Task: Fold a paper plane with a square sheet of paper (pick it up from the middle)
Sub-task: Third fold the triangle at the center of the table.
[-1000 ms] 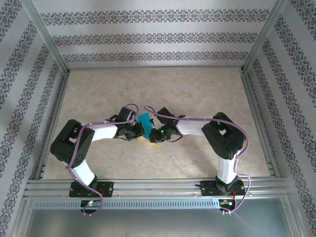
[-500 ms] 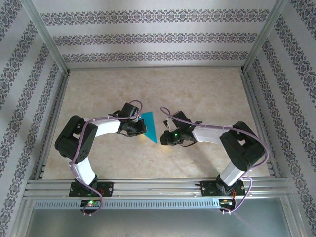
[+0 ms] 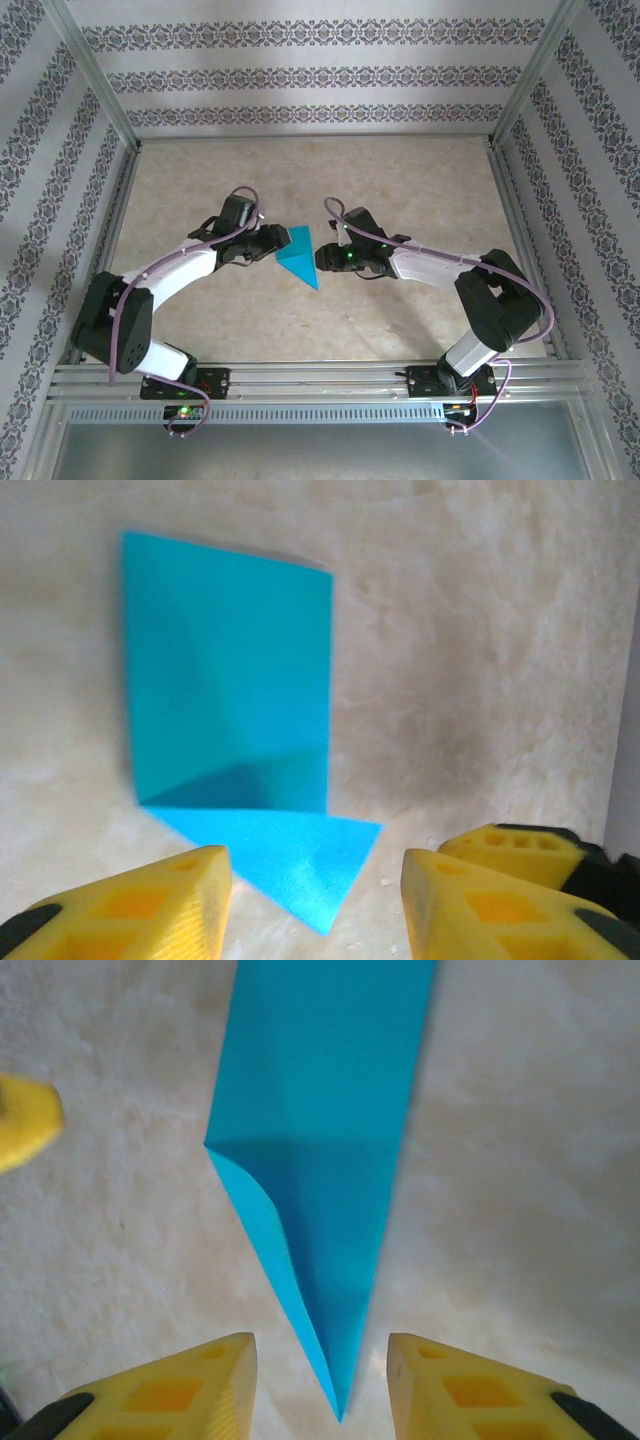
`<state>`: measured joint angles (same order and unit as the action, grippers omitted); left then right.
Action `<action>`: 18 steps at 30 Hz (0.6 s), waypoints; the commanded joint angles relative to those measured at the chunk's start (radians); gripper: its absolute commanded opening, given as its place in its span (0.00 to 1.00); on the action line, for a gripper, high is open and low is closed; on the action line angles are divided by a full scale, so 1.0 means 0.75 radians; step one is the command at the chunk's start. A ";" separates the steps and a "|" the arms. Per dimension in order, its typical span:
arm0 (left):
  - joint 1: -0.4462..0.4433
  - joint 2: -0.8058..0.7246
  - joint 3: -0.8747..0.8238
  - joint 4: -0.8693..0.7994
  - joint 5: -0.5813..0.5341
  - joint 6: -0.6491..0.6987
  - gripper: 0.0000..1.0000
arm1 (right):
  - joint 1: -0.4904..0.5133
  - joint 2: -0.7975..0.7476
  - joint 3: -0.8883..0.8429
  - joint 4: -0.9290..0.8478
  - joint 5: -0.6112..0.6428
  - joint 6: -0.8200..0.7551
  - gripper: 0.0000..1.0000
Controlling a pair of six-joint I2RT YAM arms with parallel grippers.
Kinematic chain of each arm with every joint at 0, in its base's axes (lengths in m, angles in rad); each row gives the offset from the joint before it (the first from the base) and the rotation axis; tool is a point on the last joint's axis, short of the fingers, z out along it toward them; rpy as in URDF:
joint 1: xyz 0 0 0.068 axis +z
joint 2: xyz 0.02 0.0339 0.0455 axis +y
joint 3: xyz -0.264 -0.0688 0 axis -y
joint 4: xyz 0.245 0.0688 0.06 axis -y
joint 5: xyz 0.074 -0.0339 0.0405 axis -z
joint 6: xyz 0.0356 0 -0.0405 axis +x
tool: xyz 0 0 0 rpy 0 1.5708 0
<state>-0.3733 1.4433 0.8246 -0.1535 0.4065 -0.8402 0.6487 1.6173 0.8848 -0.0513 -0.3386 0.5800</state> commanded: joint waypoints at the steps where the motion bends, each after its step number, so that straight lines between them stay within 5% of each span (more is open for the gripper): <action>1: 0.030 -0.033 -0.116 0.070 0.005 -0.182 0.52 | 0.037 0.062 0.076 -0.013 0.007 -0.028 0.40; 18: 0.034 0.193 -0.187 0.418 0.230 -0.332 0.55 | 0.070 0.214 0.206 0.013 -0.089 -0.010 0.36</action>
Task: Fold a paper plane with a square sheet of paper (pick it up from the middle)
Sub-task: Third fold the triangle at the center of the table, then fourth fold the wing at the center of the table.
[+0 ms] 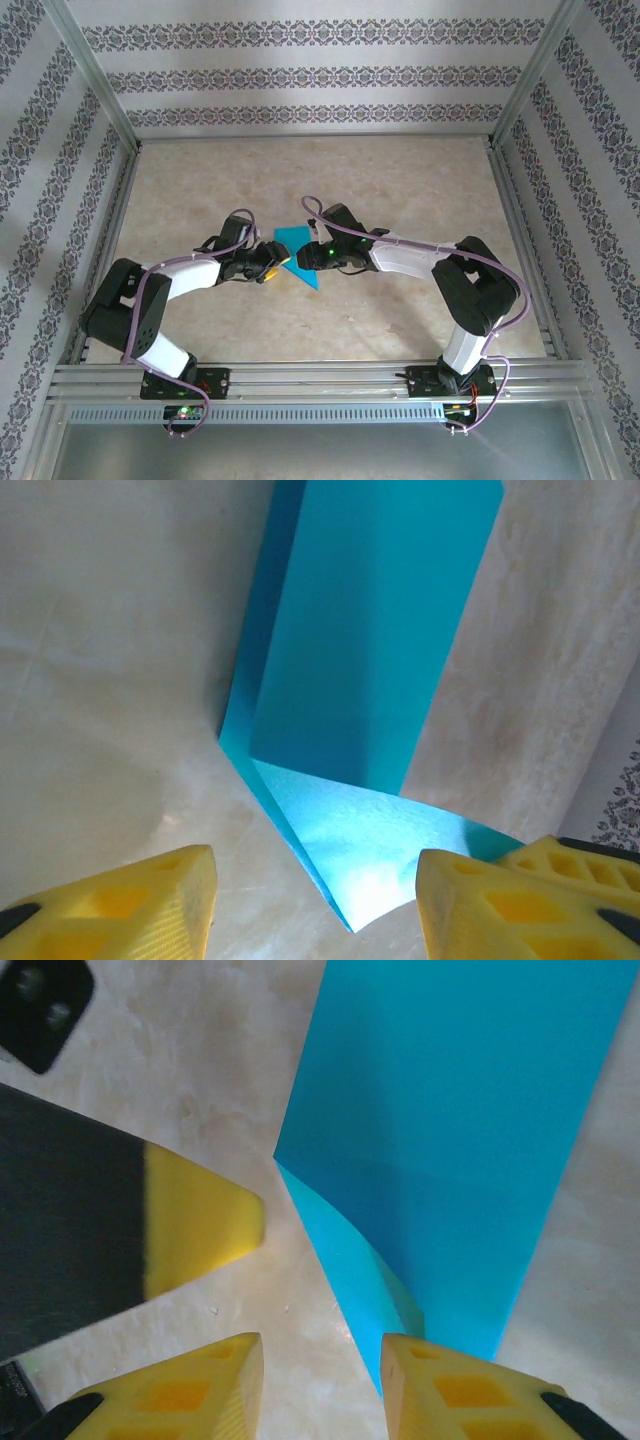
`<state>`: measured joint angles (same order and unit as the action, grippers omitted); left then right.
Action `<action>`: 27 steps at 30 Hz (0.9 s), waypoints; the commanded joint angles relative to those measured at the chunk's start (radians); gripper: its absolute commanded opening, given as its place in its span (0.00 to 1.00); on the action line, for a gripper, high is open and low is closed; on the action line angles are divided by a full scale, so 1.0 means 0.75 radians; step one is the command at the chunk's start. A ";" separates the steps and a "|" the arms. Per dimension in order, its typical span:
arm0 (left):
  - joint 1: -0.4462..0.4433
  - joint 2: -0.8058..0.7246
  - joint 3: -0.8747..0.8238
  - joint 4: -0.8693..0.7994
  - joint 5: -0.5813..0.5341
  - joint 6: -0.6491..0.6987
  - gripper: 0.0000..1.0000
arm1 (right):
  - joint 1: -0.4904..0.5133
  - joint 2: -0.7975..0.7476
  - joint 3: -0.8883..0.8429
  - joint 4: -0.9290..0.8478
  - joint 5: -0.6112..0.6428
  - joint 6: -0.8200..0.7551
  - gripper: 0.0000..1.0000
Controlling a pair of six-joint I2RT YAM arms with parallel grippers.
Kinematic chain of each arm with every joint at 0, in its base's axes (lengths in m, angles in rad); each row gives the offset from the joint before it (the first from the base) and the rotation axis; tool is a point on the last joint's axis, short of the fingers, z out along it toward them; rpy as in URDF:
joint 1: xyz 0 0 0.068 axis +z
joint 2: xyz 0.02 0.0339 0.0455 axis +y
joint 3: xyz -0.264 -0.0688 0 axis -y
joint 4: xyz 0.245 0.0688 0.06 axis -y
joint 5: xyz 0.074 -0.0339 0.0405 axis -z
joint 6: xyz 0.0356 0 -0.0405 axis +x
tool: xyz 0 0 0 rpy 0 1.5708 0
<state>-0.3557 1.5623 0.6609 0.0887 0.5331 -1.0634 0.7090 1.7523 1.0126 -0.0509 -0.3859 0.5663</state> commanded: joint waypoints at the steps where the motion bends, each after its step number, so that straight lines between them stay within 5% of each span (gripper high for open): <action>1: 0.011 0.042 0.033 0.108 0.063 -0.036 0.55 | -0.011 0.038 0.038 0.009 -0.024 0.009 0.35; 23: 0.012 0.156 0.051 0.261 0.147 0.010 0.53 | -0.037 0.065 0.011 -0.007 0.003 0.034 0.30; 27: 0.011 0.151 0.045 0.306 0.168 0.031 0.47 | -0.037 0.065 0.006 -0.015 0.015 0.035 0.29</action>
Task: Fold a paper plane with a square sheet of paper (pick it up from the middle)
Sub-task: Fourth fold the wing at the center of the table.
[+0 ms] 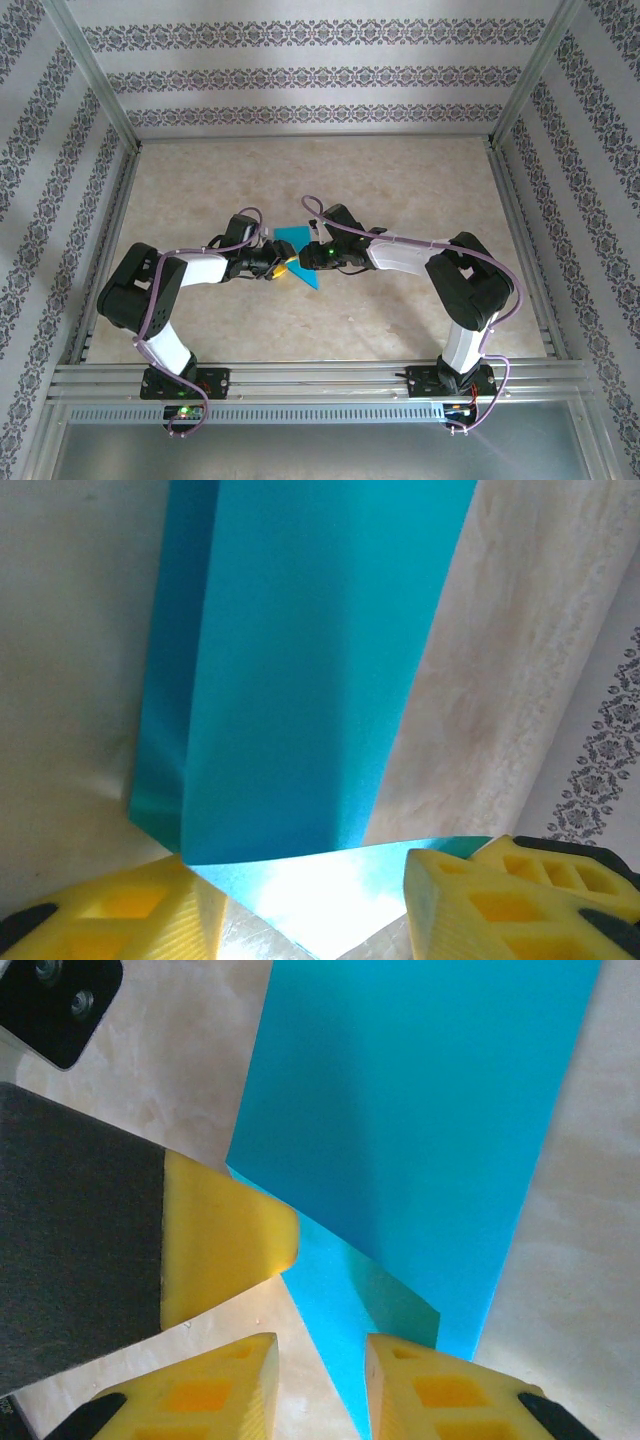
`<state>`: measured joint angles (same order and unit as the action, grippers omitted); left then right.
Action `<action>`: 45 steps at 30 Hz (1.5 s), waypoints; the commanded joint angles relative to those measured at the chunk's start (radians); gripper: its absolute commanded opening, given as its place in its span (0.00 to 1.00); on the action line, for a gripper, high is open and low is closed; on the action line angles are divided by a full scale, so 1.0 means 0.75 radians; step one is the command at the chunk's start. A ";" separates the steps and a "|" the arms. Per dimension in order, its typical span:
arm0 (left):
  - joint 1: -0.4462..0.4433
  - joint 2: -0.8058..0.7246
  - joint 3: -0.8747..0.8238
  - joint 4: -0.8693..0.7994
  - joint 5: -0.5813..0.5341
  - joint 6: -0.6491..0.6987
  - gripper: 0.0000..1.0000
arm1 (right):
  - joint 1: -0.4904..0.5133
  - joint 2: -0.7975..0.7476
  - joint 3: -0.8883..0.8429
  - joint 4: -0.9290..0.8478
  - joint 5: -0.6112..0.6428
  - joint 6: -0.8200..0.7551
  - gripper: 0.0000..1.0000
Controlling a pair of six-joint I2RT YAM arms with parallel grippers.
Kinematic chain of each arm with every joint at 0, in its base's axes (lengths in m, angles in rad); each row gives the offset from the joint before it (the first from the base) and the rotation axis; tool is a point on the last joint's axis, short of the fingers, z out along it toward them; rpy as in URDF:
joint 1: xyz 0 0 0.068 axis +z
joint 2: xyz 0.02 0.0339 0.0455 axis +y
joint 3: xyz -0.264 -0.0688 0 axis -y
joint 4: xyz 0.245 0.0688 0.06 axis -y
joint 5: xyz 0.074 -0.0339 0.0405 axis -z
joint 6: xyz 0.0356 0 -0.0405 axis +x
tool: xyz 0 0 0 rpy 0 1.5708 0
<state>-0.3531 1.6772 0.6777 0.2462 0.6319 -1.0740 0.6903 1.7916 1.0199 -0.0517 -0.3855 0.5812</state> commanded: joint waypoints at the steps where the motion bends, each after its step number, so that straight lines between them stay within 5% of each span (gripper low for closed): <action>1: 0.006 -0.009 0.018 0.100 0.037 0.058 0.43 | -0.014 0.016 -0.003 -0.019 0.021 0.017 0.28; 29: 0.007 0.019 0.067 0.018 0.046 0.251 0.12 | -0.033 0.111 0.070 -0.110 0.031 -0.008 0.22; 45: -0.066 -0.008 0.172 -0.121 -0.151 0.146 0.05 | -0.133 -0.266 -0.136 -0.128 0.371 -0.178 0.42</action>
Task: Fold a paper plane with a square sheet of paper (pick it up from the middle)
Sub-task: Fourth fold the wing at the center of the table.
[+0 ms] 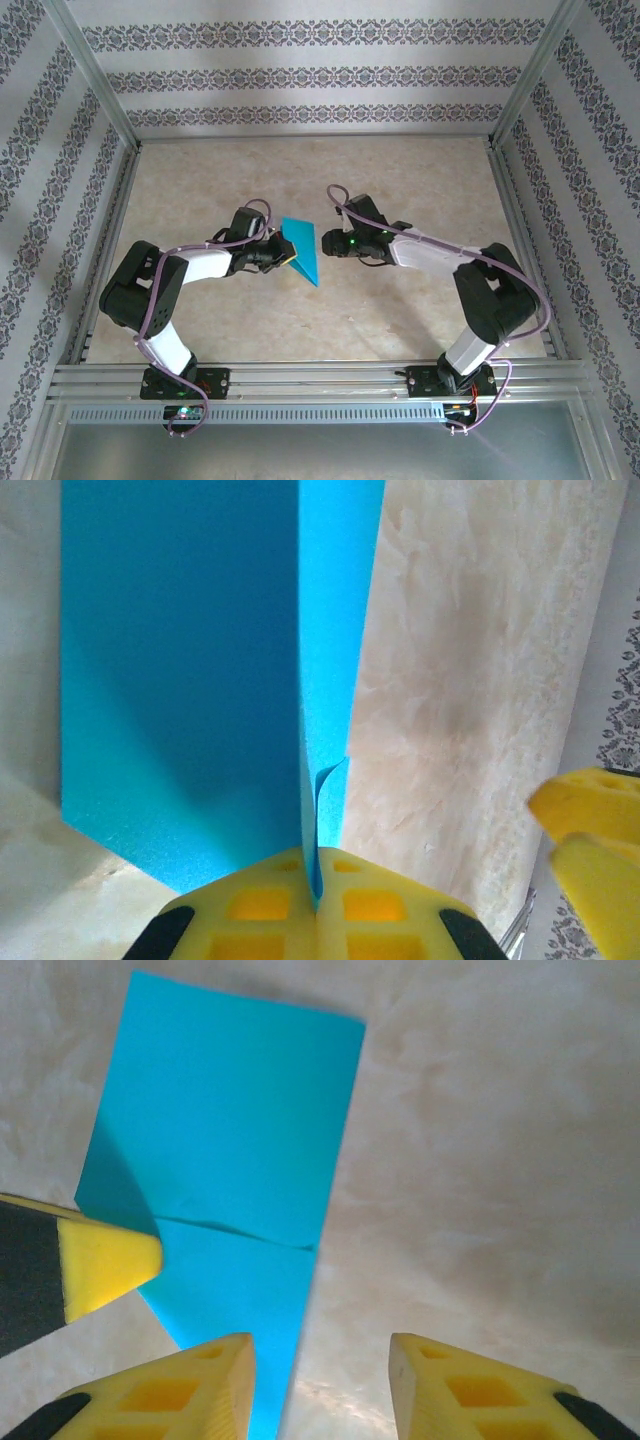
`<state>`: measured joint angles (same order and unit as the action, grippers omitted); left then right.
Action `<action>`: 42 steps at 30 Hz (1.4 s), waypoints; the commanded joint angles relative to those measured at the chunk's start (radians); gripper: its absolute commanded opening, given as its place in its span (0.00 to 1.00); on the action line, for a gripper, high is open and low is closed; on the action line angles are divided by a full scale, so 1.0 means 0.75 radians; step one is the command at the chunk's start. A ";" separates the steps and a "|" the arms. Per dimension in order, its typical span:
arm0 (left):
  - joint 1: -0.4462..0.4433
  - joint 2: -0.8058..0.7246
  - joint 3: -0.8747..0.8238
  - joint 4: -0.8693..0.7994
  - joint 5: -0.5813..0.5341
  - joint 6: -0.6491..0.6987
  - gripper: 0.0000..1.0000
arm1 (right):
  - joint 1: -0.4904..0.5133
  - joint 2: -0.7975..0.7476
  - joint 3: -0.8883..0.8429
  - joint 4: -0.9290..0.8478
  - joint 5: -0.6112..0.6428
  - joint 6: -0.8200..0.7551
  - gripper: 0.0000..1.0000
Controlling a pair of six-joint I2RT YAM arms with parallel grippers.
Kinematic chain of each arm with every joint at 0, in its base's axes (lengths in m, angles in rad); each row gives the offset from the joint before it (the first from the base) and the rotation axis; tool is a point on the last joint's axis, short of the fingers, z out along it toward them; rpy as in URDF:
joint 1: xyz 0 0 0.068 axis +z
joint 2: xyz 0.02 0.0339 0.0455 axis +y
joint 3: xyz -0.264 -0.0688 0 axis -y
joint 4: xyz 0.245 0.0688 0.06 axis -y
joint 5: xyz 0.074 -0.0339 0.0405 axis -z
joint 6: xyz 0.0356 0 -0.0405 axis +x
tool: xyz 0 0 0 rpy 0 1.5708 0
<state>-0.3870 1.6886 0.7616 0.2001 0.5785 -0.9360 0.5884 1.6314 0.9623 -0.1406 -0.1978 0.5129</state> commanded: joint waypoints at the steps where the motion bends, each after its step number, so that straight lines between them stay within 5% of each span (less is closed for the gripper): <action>1: -0.024 -0.010 0.086 -0.078 -0.100 -0.050 0.05 | 0.000 -0.069 -0.076 -0.003 0.139 -0.110 0.44; 10: -0.086 0.123 0.225 -0.126 -0.161 -0.254 0.06 | 0.051 -0.055 -0.087 0.045 0.115 -0.308 0.46; 20: -0.093 0.086 0.245 -0.303 -0.240 -0.236 0.07 | 0.174 0.133 0.042 0.079 0.155 -0.419 0.42; 34: -0.093 0.071 0.235 -0.280 -0.211 -0.319 0.10 | 0.232 0.258 0.111 0.093 0.196 -0.483 0.41; 42: -0.092 0.053 0.224 -0.260 -0.201 -0.362 0.02 | 0.236 0.284 0.089 0.126 0.214 -0.509 0.41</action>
<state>-0.4461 1.7550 0.9245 0.0074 0.4175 -1.1671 0.7555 1.8282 1.0214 -0.0669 -0.0631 0.1558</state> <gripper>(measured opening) 0.048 0.409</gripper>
